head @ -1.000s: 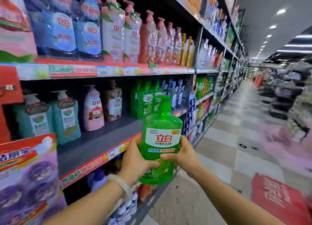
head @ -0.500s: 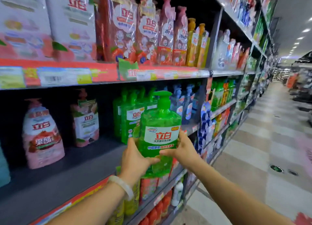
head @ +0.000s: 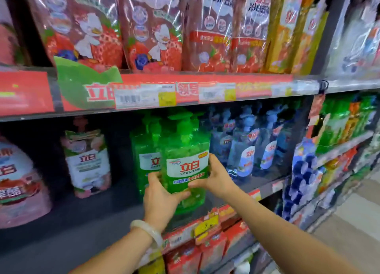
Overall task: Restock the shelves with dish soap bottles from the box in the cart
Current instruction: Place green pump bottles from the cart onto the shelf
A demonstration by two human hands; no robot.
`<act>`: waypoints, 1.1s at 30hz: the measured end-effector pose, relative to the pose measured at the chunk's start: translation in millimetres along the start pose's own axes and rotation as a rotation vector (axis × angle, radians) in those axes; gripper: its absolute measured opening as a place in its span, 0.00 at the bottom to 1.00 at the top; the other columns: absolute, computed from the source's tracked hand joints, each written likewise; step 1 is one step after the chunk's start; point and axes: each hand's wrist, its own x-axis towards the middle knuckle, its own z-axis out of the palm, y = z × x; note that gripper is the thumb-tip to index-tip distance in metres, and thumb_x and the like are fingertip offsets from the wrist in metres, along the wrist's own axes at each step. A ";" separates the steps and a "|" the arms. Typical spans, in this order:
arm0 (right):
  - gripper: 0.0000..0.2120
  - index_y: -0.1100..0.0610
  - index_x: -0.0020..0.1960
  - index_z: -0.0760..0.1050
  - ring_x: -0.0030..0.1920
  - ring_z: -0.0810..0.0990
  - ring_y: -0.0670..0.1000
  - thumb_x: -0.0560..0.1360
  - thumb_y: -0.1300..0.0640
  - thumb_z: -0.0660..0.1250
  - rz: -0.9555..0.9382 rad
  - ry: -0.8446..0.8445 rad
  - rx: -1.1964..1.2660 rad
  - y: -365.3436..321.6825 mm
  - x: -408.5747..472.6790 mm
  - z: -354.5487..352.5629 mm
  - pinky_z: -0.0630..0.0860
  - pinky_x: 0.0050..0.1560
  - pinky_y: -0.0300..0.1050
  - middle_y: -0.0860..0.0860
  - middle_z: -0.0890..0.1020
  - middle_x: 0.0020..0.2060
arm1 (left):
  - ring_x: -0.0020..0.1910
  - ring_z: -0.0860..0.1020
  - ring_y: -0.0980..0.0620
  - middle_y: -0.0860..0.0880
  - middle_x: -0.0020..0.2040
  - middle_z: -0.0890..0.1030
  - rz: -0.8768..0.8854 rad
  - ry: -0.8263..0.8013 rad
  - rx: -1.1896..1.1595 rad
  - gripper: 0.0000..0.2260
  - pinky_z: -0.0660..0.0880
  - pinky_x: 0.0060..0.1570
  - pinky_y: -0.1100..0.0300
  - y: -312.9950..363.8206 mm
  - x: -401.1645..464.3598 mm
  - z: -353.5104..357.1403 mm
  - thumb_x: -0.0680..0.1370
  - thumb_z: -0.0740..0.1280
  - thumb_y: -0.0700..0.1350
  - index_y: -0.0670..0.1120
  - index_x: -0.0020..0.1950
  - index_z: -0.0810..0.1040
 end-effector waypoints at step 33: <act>0.30 0.62 0.65 0.64 0.63 0.73 0.56 0.70 0.52 0.73 0.175 -0.257 -0.496 66.4 15.8 -68.9 0.71 0.60 0.46 0.56 0.73 0.61 | 0.61 0.75 0.48 0.47 0.62 0.76 -0.166 -0.018 0.282 0.33 0.73 0.59 0.56 3.2 -9.8 89.5 0.68 0.76 0.44 0.44 0.67 0.62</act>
